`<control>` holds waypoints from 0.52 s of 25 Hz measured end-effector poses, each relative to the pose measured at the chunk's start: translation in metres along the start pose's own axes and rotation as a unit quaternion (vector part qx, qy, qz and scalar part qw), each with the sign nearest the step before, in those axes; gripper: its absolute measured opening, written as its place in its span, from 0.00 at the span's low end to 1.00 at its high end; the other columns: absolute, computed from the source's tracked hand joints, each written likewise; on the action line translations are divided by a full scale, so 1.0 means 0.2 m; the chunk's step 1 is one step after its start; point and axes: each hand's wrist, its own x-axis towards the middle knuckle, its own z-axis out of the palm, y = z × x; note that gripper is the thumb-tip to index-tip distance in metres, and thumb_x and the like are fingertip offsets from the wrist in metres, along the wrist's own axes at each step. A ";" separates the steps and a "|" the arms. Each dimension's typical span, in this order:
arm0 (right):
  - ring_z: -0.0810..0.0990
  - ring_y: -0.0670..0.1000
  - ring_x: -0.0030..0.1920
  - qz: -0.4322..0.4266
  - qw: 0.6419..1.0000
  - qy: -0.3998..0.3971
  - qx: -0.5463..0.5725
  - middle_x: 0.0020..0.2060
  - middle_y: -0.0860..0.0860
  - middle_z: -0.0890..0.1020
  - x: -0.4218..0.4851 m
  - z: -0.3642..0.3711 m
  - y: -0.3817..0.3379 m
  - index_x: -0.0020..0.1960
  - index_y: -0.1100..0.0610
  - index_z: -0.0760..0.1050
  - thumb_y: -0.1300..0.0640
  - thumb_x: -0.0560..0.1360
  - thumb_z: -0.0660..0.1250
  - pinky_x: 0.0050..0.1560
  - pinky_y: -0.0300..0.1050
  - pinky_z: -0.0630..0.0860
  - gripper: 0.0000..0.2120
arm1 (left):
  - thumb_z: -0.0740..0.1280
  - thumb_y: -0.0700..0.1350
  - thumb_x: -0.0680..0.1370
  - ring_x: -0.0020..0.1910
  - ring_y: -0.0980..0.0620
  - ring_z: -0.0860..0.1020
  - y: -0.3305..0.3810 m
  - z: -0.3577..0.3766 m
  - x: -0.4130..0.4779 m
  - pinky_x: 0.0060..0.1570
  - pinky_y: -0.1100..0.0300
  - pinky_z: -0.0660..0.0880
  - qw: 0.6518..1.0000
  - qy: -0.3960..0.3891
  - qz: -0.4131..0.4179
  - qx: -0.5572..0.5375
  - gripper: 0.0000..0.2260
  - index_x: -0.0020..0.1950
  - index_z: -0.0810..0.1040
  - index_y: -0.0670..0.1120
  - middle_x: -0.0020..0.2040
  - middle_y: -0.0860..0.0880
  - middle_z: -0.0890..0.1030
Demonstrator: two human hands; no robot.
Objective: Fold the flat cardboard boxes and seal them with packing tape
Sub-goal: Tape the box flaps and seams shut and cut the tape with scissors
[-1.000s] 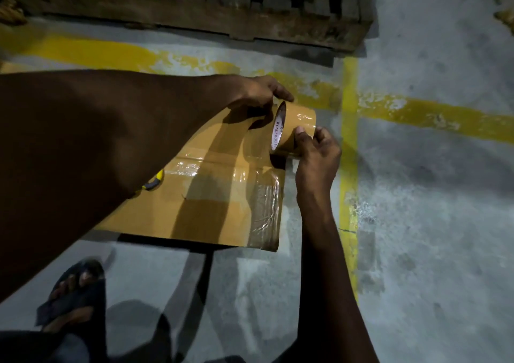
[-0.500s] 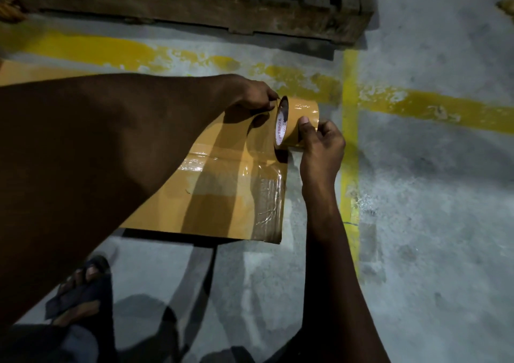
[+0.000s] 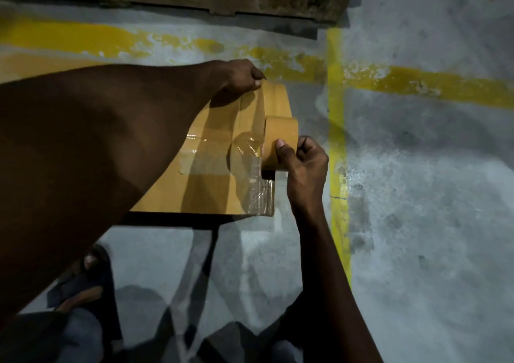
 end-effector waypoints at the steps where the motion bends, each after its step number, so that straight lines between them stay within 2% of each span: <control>1: 0.78 0.49 0.32 0.007 1.000 0.005 0.007 0.33 0.56 0.80 -0.04 -0.01 0.00 0.38 0.56 0.75 0.55 0.70 0.70 0.29 0.41 0.74 0.06 | 0.59 0.45 0.83 0.70 0.44 0.68 0.00 0.00 -0.01 0.66 0.55 0.64 1.000 0.007 0.002 -0.005 0.17 0.71 0.72 0.44 0.72 0.45 0.70; 4: 0.74 0.44 0.27 0.021 0.999 0.039 0.020 0.28 0.50 0.75 -0.19 -0.02 0.03 0.35 0.57 0.73 0.56 0.71 0.69 0.28 0.37 0.71 0.09 | 0.59 0.46 0.83 0.68 0.43 0.70 -0.01 0.01 -0.05 0.64 0.54 0.66 0.999 0.028 0.013 -0.010 0.16 0.70 0.73 0.45 0.70 0.44 0.72; 6: 0.66 0.43 0.27 0.022 0.996 0.084 -0.012 0.25 0.43 0.68 -0.29 -0.02 0.05 0.31 0.54 0.67 0.53 0.72 0.69 0.29 0.35 0.65 0.15 | 0.58 0.46 0.83 0.68 0.42 0.70 0.00 0.03 -0.07 0.63 0.53 0.66 0.999 0.033 0.016 -0.019 0.17 0.71 0.72 0.45 0.70 0.43 0.73; 8: 0.60 0.43 0.27 0.013 0.991 0.125 -0.049 0.24 0.43 0.62 -0.38 -0.01 0.07 0.30 0.54 0.61 0.50 0.75 0.68 0.29 0.36 0.59 0.21 | 0.58 0.46 0.83 0.68 0.42 0.70 0.00 0.04 -0.07 0.63 0.52 0.65 0.999 0.041 0.014 -0.029 0.17 0.71 0.72 0.45 0.70 0.43 0.72; 10: 0.61 0.42 0.26 0.004 0.986 0.153 -0.064 0.23 0.45 0.62 -0.48 0.01 0.10 0.30 0.55 0.60 0.48 0.76 0.66 0.29 0.36 0.59 0.23 | 0.58 0.47 0.83 0.68 0.43 0.70 -0.01 0.04 -0.07 0.61 0.53 0.64 0.998 0.046 0.006 -0.036 0.17 0.71 0.72 0.46 0.70 0.44 0.73; 13: 0.63 0.43 0.24 0.011 0.974 0.206 -0.096 0.21 0.46 0.64 -0.56 0.00 0.12 0.28 0.53 0.60 0.43 0.76 0.64 0.27 0.34 0.59 0.24 | 0.59 0.49 0.83 0.65 0.43 0.72 -0.03 0.06 -0.06 0.67 0.47 0.64 0.998 0.053 0.001 -0.040 0.16 0.68 0.75 0.47 0.67 0.44 0.76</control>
